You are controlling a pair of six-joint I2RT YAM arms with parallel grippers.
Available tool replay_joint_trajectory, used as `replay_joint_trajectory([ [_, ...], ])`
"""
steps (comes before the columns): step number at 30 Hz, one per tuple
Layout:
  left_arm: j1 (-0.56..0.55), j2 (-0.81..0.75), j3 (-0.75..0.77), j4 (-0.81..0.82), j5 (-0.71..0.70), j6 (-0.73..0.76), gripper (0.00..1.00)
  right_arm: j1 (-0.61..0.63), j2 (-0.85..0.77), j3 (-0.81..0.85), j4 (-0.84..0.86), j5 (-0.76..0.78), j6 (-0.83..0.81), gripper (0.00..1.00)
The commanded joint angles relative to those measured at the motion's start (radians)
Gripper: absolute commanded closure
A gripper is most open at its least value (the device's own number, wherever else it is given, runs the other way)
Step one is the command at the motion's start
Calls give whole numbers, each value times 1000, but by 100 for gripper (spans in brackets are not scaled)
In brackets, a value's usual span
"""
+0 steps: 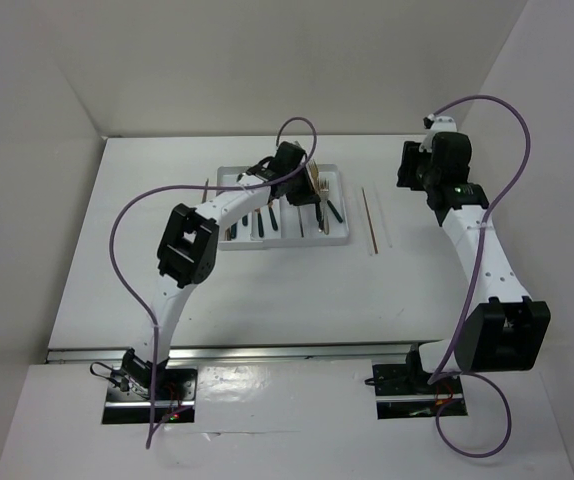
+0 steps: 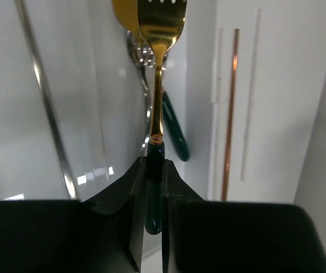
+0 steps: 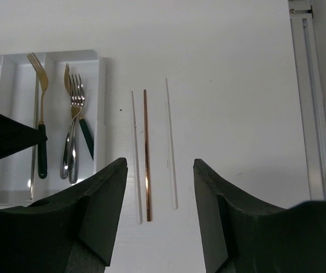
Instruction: Sort the eating utensils into containers
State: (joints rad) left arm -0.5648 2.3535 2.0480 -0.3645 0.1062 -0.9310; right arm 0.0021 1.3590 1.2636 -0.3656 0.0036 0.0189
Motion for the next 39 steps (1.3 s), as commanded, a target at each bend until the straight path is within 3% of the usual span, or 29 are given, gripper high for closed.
replay_joint_trajectory([
  [1, -3, 24, -17, 76, -14, 31, 100, -5, -41, -20, 8, -28, -4, 42],
  [5, 6, 35, -17, 113, 16, 70, 99, -5, -41, -39, 8, -42, -14, 33],
  [7, 6, 35, -17, 113, 26, 80, 93, -5, -41, -40, 8, -42, -23, 33],
  [12, 16, -8, -38, 124, 70, 116, 36, -5, -9, -49, -1, -91, -43, 32],
  [13, 16, -26, -49, 134, 70, 129, 32, -5, -9, -49, -1, -100, -43, 33],
  [19, 81, -235, -31, 96, 66, 201, 33, -5, 55, -96, 22, -103, -71, 41],
  [22, 117, -368, -6, 82, 81, 322, 33, -5, 97, -141, 75, -82, -118, 47],
  [23, 117, -405, -6, 73, 81, 419, 31, -5, 110, -151, 76, -70, -147, 50],
  [25, 147, -491, -6, 38, 47, 513, 16, -5, 144, -170, 99, -44, -169, 56],
  [28, 207, -546, 15, -63, 47, 645, 12, -5, 236, -170, 134, 4, -197, 62],
  [32, 293, -631, -69, -154, 60, 727, 1, -5, 323, -141, 154, 30, -206, 62],
  [36, 370, -666, -161, -234, 29, 736, 1, -5, 402, -84, 122, 7, -206, 59],
  [39, 437, -691, -225, -243, 84, 736, 1, -5, 443, -58, 113, -7, -195, 59],
])
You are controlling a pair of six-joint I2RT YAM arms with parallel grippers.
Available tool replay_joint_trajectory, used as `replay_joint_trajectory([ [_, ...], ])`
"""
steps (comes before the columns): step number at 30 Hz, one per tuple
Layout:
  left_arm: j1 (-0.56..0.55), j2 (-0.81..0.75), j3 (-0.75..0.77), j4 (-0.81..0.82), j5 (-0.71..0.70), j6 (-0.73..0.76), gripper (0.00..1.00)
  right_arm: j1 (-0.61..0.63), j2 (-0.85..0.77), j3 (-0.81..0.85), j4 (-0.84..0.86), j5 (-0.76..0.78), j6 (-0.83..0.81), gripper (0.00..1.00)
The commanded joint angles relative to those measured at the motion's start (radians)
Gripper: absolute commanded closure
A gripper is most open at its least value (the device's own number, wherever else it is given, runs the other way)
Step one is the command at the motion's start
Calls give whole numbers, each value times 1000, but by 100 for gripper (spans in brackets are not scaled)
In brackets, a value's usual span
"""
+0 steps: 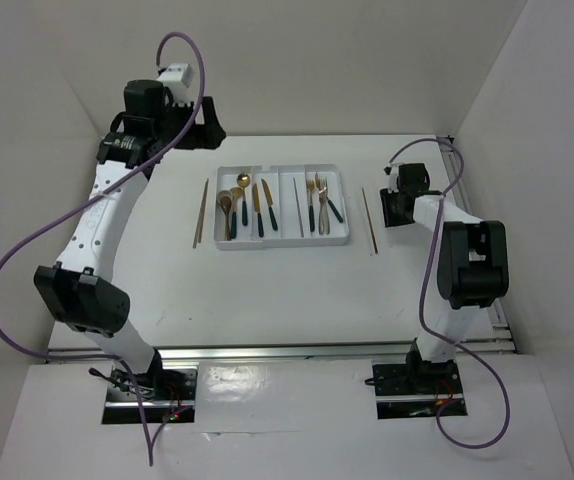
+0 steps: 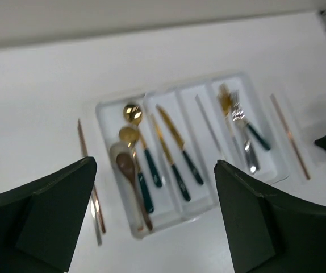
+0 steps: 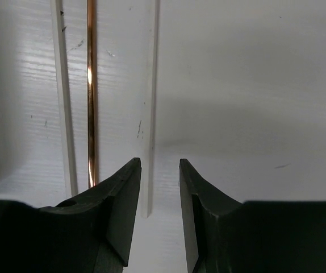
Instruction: Sort the eating utensils into containers
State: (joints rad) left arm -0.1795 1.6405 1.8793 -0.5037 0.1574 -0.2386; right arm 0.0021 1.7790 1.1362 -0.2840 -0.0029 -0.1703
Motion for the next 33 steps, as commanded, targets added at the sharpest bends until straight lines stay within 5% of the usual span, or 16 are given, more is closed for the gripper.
replay_joint_trajectory([
  [1, 64, 13, -77, -104, 47, 44, 1, -5, 33, 69, 31, 0, -6, 59],
  [13, 189, 76, -46, -162, 116, 7, 1, 22, 171, 154, 8, 0, 14, 58],
  [23, 218, 127, -8, -225, -4, -14, 1, 32, 278, 209, -36, 9, 23, 51],
  [33, 256, 163, 1, -234, 14, -24, 1, 32, 309, 218, -130, -32, 23, 100],
])
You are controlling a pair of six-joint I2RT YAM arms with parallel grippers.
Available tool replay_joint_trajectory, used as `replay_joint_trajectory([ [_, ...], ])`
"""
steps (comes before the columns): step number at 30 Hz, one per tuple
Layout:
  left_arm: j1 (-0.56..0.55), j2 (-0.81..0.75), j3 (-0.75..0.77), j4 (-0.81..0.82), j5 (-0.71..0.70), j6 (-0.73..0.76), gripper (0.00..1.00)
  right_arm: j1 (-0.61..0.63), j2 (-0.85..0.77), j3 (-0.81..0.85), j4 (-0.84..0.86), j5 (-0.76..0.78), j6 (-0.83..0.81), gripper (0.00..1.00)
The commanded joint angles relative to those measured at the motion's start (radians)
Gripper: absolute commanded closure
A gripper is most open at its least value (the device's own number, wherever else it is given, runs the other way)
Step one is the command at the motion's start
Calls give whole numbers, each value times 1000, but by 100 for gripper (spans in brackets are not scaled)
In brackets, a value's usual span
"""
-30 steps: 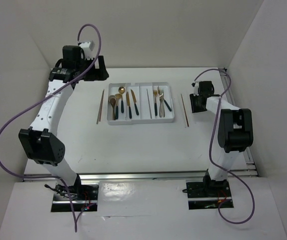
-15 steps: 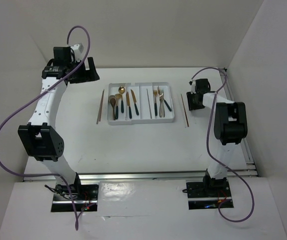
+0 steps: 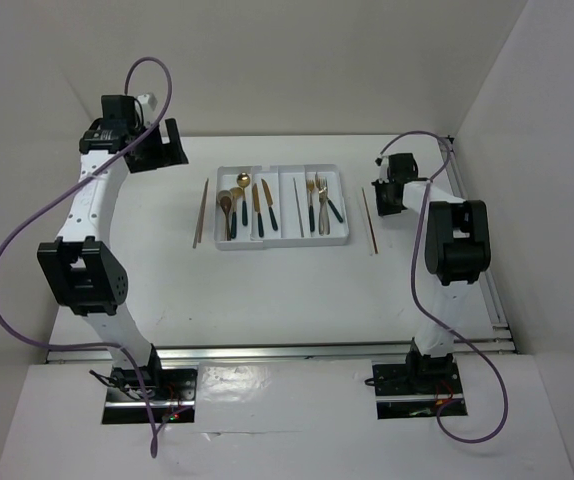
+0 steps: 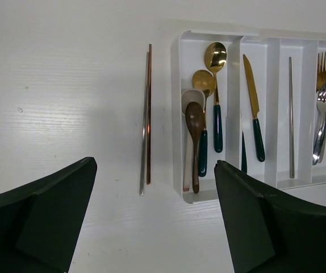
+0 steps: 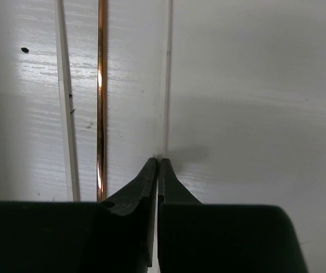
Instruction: Sort the eating utensils into containers
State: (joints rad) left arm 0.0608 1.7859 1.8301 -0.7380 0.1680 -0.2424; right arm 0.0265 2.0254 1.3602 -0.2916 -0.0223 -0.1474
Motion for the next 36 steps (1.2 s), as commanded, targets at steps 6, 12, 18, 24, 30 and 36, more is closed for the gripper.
replay_joint_trajectory([
  [6, 25, 36, 60, 0, 25, -20, 1, 7, -10, -82, -113, -22, 0, 100],
  [12, 25, -15, -24, 64, -27, -73, 1, 7, -91, -27, -113, -22, 22, 100],
  [18, -22, -126, -199, 233, -125, -92, 0, 16, -151, 95, -147, -44, 42, 100],
  [24, -59, -184, -275, 296, -189, -106, 0, 45, -208, 158, -175, -91, 118, 100],
  [30, -59, -217, -296, 331, -220, -176, 0, 180, -217, 232, -184, -179, 244, 100],
  [36, -95, -217, -276, 289, -338, -118, 0, 319, -90, 410, -184, -229, 391, 100],
])
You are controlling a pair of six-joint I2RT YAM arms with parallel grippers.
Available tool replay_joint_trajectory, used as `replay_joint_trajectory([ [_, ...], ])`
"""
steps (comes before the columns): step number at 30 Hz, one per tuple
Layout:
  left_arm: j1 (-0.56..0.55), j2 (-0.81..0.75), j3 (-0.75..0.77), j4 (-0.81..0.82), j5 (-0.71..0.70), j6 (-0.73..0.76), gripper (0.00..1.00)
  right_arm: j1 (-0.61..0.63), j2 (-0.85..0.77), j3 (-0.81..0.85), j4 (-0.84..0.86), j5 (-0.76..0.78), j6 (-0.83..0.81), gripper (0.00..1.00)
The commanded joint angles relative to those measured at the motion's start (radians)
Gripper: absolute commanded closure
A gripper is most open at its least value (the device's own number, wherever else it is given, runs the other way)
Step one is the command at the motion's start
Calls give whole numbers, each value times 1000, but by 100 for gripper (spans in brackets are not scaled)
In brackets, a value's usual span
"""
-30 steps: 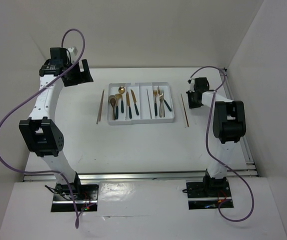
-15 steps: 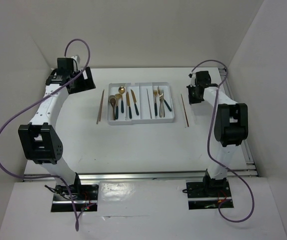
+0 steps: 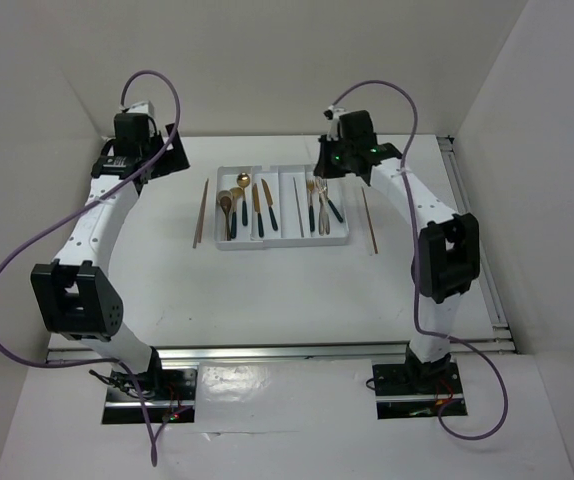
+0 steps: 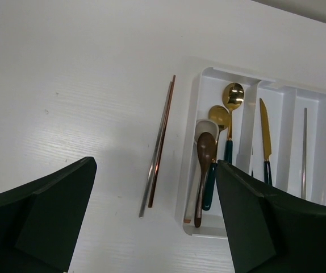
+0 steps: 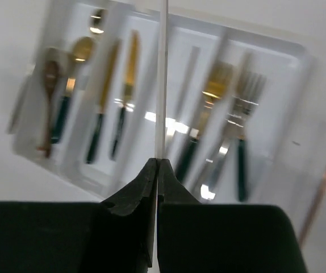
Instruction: Sort the eating utensils into containers
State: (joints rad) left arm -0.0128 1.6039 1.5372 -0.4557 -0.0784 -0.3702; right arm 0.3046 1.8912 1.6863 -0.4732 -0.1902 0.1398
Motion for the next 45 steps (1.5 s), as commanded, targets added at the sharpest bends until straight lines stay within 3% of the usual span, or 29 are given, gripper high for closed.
replay_joint_trajectory([
  [1, -21, -35, 30, -17, -134, 10, 0, 41, 58, 120, -2, -80, 142, 100],
  [8, -48, -45, 43, -60, -260, 24, 0, 59, 183, 199, -31, -121, 268, 100],
  [17, -49, -98, -12, -48, -236, 36, 0, 59, 275, 176, -31, -160, 372, 100],
  [25, -49, -76, 20, -72, -250, 36, 0, 59, 359, 239, -13, -182, 371, 100],
  [30, -49, -67, 20, -72, -250, 45, 0, 59, 373, 262, -13, -192, 350, 69],
  [32, -49, -67, 20, -63, -250, 45, 0, 59, 373, 262, -4, -181, 339, 67],
  [33, -49, -67, 20, -63, -250, 45, 0, 50, 353, 262, -4, -172, 339, 62],
  [36, -49, -49, 20, -54, -227, 45, 0, 30, 289, 233, 5, -160, 294, 61],
  [39, -59, -38, 31, -54, -205, 45, 0, -8, 156, 158, 18, -109, 210, 71],
  [45, -118, -38, -9, 55, -135, 170, 0, -111, -84, -63, -13, 9, -50, 71],
])
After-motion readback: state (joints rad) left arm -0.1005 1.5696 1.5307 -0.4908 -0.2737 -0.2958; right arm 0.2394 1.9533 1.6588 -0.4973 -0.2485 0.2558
